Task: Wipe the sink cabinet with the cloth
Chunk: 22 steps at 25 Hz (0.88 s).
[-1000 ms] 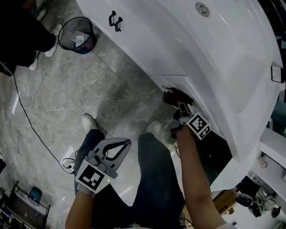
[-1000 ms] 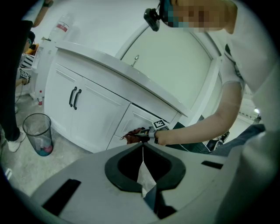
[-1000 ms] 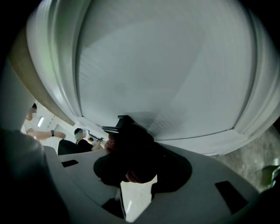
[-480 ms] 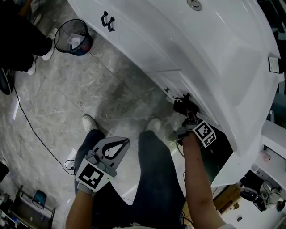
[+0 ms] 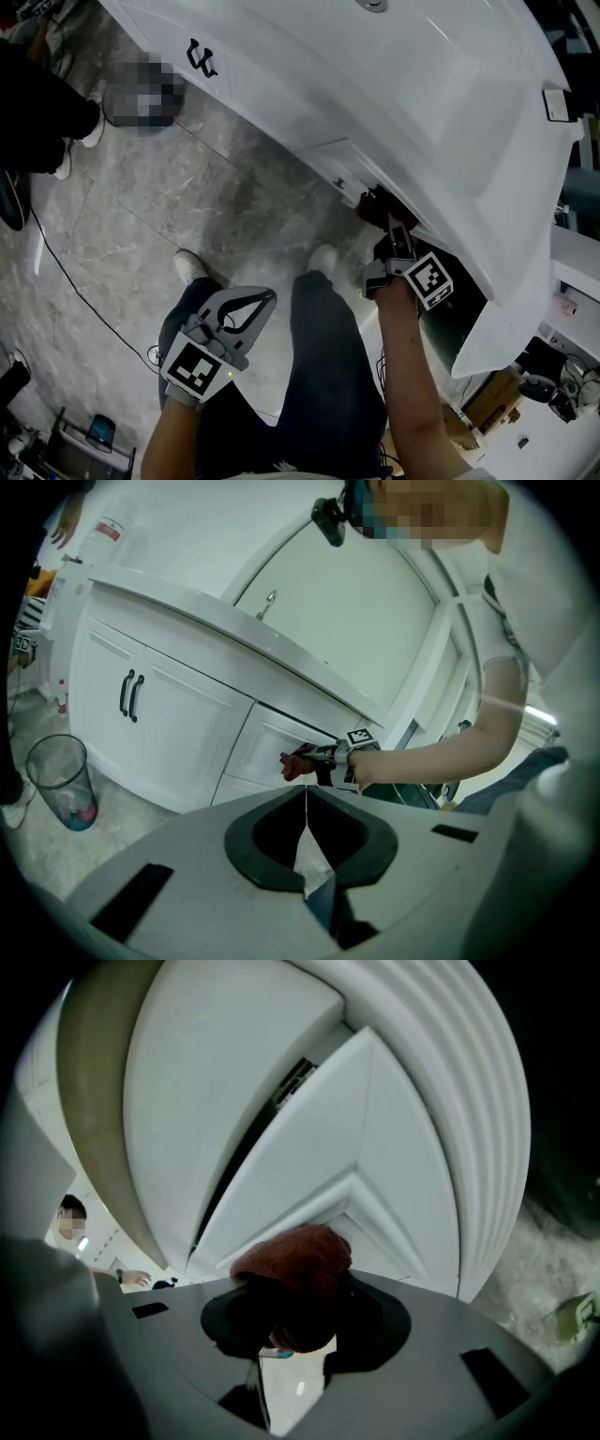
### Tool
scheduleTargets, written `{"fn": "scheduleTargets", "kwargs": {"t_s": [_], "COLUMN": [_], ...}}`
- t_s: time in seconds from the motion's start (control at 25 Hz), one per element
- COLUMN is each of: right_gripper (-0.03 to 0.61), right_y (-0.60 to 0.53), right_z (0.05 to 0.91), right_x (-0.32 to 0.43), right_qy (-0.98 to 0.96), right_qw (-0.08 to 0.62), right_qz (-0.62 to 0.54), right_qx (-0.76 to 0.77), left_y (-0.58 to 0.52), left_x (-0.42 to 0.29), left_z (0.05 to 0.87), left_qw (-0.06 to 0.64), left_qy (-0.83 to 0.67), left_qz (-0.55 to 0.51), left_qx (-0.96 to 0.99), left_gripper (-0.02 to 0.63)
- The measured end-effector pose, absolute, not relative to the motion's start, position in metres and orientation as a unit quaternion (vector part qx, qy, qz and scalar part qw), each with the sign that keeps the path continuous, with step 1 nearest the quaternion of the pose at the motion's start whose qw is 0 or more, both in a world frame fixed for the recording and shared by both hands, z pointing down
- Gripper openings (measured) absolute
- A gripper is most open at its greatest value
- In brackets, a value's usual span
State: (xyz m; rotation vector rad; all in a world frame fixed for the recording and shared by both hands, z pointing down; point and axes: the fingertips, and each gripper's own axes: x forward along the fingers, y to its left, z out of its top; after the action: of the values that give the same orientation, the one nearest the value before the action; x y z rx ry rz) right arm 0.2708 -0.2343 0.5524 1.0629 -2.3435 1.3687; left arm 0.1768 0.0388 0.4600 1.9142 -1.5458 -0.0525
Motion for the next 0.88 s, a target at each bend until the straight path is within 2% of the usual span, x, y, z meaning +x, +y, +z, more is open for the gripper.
{"fn": "scheduleTargets", "kwargs": {"t_s": [0.28, 0.52, 0.88], "right_gripper": [0.143, 0.143, 0.143], "right_y": [-0.212, -0.173, -0.103], "right_z": [0.516, 0.469, 0.362], "right_x": [0.26, 0.231, 0.183], "right_qy": [-0.819, -0.86, -0.935], "right_qw": [0.086, 0.116, 0.165], "right_qz": [0.456, 0.416, 0.273], "right_qx": [0.337, 0.273, 0.152], "left_y": [0.033, 0.029, 0.035], "left_x": [0.164, 0.151, 0.13], "left_z": [0.437, 0.408, 0.333], "left_qw": [0.324, 0.3, 0.266], "left_qy": [-0.599, -0.606, -0.632], "left_qz": [-0.02, -0.012, -0.019], "left_qx": [0.732, 0.737, 0.727], "left_gripper": [0.012, 0.012, 0.012]}}
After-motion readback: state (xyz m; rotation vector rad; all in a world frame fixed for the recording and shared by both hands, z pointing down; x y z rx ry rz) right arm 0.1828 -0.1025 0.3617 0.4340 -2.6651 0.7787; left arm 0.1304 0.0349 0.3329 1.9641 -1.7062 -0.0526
